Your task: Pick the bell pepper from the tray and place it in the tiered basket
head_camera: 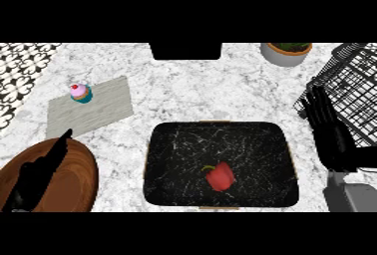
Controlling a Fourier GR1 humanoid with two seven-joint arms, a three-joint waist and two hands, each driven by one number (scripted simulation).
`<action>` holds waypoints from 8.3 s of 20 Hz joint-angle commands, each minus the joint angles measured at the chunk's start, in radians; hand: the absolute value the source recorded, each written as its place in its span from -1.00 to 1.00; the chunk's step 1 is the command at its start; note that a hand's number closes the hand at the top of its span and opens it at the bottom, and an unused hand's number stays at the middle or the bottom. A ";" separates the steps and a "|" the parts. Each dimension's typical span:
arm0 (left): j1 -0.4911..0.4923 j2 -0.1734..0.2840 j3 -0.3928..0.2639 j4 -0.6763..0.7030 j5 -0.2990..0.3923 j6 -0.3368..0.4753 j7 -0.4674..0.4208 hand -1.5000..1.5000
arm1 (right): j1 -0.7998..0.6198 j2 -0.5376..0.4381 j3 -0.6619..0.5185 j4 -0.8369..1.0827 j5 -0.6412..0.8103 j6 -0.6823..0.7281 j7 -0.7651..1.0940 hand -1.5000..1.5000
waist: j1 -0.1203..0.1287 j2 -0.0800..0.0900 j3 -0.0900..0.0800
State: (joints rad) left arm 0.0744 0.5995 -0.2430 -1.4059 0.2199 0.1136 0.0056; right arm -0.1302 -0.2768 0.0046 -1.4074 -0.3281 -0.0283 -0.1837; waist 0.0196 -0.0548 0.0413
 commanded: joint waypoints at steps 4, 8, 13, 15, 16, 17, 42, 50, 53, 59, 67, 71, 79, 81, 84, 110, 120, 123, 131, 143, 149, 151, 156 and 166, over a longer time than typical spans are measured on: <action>-0.132 0.013 0.008 -0.109 -0.073 0.027 -0.093 0.00 | -0.170 0.069 0.360 -0.195 0.064 0.291 -0.037 1.00 | 0.058 0.024 -0.043; -0.183 -0.011 -0.012 -0.161 -0.107 0.052 -0.111 0.00 | -0.255 -0.016 0.387 -0.247 0.411 0.052 0.050 1.00 | -0.028 0.015 -0.051; -0.172 -0.083 -0.057 -0.218 -0.208 0.130 -0.097 0.00 | -0.150 0.258 0.652 -0.256 0.499 -0.044 0.077 -1.00 | -0.017 0.051 -0.041; -0.242 -0.108 -0.058 -0.188 -0.231 0.136 -0.041 0.00 | -0.180 0.206 0.668 -0.347 0.517 0.019 0.156 -1.00 | -0.027 0.051 -0.041; -0.213 -0.093 -0.054 -0.242 -0.200 0.103 -0.033 0.00 | -0.274 0.201 0.625 -0.307 0.515 0.060 0.220 -1.00 | -0.017 0.051 -0.041; -0.210 -0.111 -0.068 -0.186 -0.243 0.136 -0.077 0.00 | -0.199 0.152 0.708 -0.345 0.574 0.062 0.233 -1.00 | -0.027 0.050 -0.042; -0.202 -0.106 -0.019 -0.211 -0.244 0.096 -0.061 0.00 | -0.381 0.196 1.117 -0.658 1.065 0.589 1.453 -1.00 | -0.031 0.047 -0.043; -0.169 -0.109 -0.005 -0.250 -0.235 0.084 -0.046 0.00 | -0.323 0.211 1.165 -0.477 1.259 0.583 1.446 -1.00 | -0.023 0.048 -0.042; -0.169 -0.145 -0.022 -0.186 -0.270 0.099 -0.098 0.00 | -0.284 0.200 1.160 -0.486 1.295 0.606 1.440 -1.00 | -0.032 0.051 -0.043; -0.165 -0.098 0.034 -0.250 -0.232 0.042 -0.069 0.00 | -0.192 0.150 1.132 -0.463 1.347 0.646 1.374 -1.00 | -0.021 0.050 -0.042; -0.193 -0.164 0.015 -0.206 -0.287 0.050 -0.062 0.00 | -0.154 0.156 1.045 -0.487 1.420 0.749 1.298 -1.00 | -0.026 0.053 -0.042; -0.168 -0.181 0.018 -0.221 -0.306 0.043 -0.068 0.00 | -0.138 0.154 1.036 -0.487 1.529 0.651 1.238 -1.00 | -0.021 0.053 -0.041; -0.233 -0.237 0.039 -0.210 -0.356 0.009 -0.022 0.00 | -0.085 0.105 0.939 -0.507 1.606 0.613 1.105 -1.00 | -0.022 0.054 -0.041; -0.154 -0.234 0.019 -0.346 -0.373 0.016 0.046 0.00 | -0.133 0.155 0.857 -0.475 1.578 0.660 1.067 -1.00 | -0.015 0.054 -0.041; -0.183 -0.255 0.069 -0.255 -0.377 -0.011 -0.013 0.00 | -0.059 0.141 0.896 -0.463 1.631 0.594 1.046 -1.00 | -0.019 0.054 -0.041; -0.099 -0.298 0.190 -0.295 -0.430 -0.138 -0.087 0.00 | -0.020 0.221 0.768 -0.138 1.674 0.285 0.703 1.00 | -0.015 0.054 -0.041; -0.118 -0.334 0.207 -0.276 -0.450 -0.143 -0.074 0.00 | -0.044 0.176 0.809 -0.299 1.791 0.256 0.641 1.00 | -0.019 0.053 -0.041; -0.184 -0.378 0.168 -0.205 -0.492 -0.120 -0.061 0.00 | -0.017 0.160 0.835 -0.393 1.816 0.231 0.640 1.00 | -0.028 0.054 -0.041; -0.089 -0.322 0.293 -0.258 -0.456 -0.076 -0.038 0.00 | 0.247 -0.056 0.105 -0.425 1.617 0.118 0.912 1.00 | -0.239 0.039 -0.031; -0.026 -0.303 0.279 -0.291 -0.422 -0.138 -0.077 0.00 | 0.318 -0.306 -0.593 -0.583 0.936 0.191 0.630 1.00 | -0.135 0.030 -0.041; -0.075 -0.334 0.229 -0.286 -0.448 -0.135 -0.085 0.00 | 0.290 -0.471 -0.936 -0.492 0.602 0.357 0.514 1.00 | -0.085 0.042 -0.042; -0.084 -0.359 0.196 -0.295 -0.475 -0.123 -0.078 0.00 | 0.252 -0.519 -0.975 -0.437 0.581 0.387 0.523 1.00 | -0.046 0.050 -0.042; -0.120 -0.355 0.197 -0.291 -0.475 -0.149 -0.073 0.00 | 0.107 -0.654 -0.947 -0.380 0.504 0.483 0.699 1.00 | -0.016 0.055 -0.042; -0.185 -0.359 0.213 -0.259 -0.469 -0.186 -0.036 0.00 | -0.202 -0.762 -0.652 -0.080 0.531 0.374 0.799 1.00 | 0.004 0.060 -0.041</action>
State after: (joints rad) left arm -0.0902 0.2390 -0.0377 -1.6688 -0.2529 -0.0544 -0.0753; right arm -0.2359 -1.0251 -0.7410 -1.6052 0.2008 0.3817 0.6143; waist 0.0178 0.0020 -0.0001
